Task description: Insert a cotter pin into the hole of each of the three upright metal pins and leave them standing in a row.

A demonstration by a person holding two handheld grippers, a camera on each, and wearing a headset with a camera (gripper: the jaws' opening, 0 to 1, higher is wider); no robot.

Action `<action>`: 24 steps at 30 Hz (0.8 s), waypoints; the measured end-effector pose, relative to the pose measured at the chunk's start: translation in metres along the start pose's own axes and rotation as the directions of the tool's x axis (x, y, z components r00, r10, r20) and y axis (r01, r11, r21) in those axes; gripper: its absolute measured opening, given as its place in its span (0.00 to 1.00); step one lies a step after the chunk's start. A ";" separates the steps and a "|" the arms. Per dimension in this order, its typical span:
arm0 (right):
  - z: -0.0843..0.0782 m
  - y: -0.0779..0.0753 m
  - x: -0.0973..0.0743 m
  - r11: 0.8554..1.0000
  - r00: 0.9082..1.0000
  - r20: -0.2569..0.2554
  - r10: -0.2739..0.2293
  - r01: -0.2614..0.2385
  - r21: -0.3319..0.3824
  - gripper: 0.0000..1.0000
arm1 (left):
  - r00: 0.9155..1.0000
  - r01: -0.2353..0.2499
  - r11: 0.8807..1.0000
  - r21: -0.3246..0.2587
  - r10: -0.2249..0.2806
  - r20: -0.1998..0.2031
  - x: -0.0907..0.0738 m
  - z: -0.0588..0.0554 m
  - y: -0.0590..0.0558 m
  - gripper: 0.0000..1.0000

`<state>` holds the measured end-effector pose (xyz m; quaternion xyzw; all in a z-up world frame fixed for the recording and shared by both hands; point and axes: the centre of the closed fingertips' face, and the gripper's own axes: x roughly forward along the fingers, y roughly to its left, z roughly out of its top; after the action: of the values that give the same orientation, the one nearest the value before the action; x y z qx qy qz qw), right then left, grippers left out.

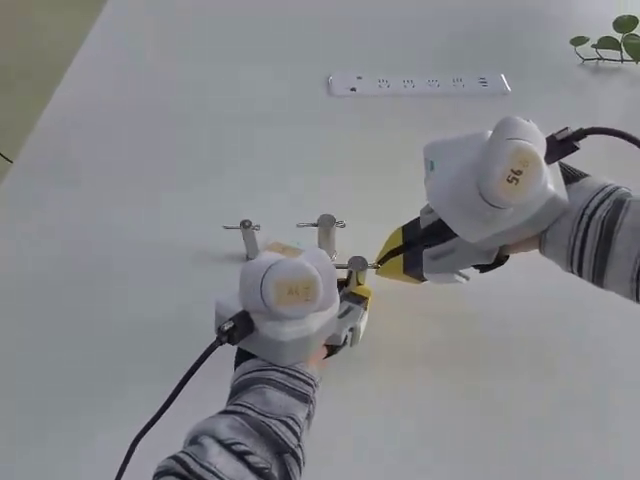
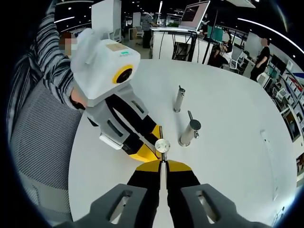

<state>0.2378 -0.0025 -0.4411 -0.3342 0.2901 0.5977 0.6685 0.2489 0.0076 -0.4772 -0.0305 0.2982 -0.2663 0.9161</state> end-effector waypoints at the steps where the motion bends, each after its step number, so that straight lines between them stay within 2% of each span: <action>1: 0.001 0.000 0.000 1.000 1.000 0.002 0.000 0.000 -0.004 0.00 | 1.000 0.000 1.000 0.002 0.000 0.000 0.000 0.000 0.000 0.12; 8: 0.002 0.000 0.003 0.999 1.000 0.000 -0.006 0.006 -0.038 0.00 | 1.000 -0.003 1.000 0.000 0.003 -0.001 0.000 0.000 0.000 0.12; 17: 0.004 0.000 0.006 1.000 1.000 0.005 -0.005 0.005 -0.007 0.00 | 1.000 0.004 1.000 -0.027 -0.004 -0.004 0.000 0.001 0.000 0.12; 22: 0.004 0.000 0.006 1.000 1.000 0.006 -0.005 0.005 0.016 0.00 | 1.000 0.003 1.000 -0.021 -0.003 0.014 -0.005 0.007 0.003 0.20; 24: 0.007 0.000 0.006 1.000 1.000 0.014 -0.003 0.003 0.008 0.04 | 1.000 0.007 1.000 -0.009 -0.007 0.015 -0.008 0.009 0.004 0.22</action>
<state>0.2380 0.0068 -0.4417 -0.3278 0.2871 0.5978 0.6729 0.2504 0.0142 -0.4669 -0.0377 0.2926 -0.2682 0.9171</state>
